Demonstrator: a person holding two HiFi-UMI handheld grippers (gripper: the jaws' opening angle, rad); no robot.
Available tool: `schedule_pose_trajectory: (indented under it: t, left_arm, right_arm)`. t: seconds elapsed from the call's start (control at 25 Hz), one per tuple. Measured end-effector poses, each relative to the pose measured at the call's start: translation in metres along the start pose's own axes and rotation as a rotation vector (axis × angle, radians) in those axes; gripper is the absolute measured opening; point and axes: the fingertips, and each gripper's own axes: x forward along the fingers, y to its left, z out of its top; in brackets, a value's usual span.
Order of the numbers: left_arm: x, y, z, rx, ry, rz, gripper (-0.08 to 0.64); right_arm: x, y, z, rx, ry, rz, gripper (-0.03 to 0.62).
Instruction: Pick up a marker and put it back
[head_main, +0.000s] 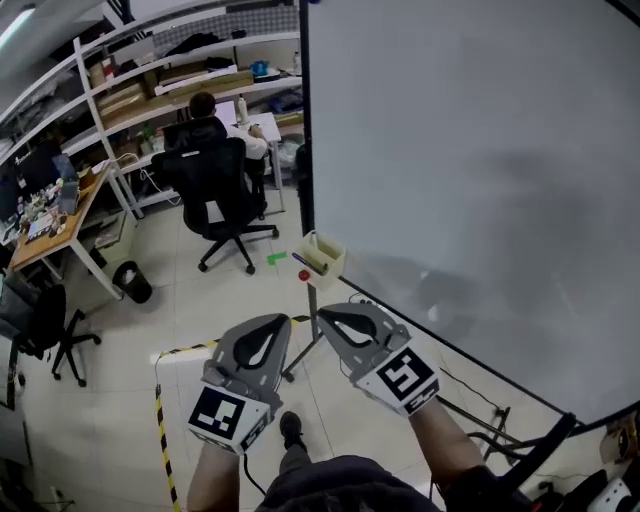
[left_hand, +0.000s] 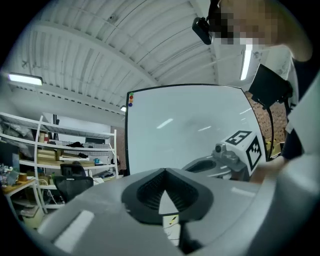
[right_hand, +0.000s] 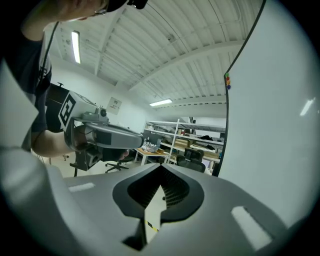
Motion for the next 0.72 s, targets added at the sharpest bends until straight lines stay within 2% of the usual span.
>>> schedule_pose_trajectory:
  t: [0.12,0.32,0.56,0.72]
  left_arm:
    - [-0.026,-0.018,0.000,0.020,0.009,0.054,0.006]
    - [-0.073,-0.032,0.018,0.025,-0.013,0.143,0.006]
    - [-0.147,-0.043,-0.001,0.056,0.065,0.194,0.006]
    - [-0.206,-0.041,-0.003,0.034,0.056,0.235,0.006]
  right_arm:
    - [-0.014,0.023,-0.001,0.059,-0.027,0.037,0.000]
    - [-0.026,0.065,0.015,0.091,-0.063,0.136,0.002]
    - [-0.020,0.140,0.028,0.088,-0.065,0.241,0.002]
    - [-0.012,0.189,0.034,0.088,-0.042,0.265,0.000]
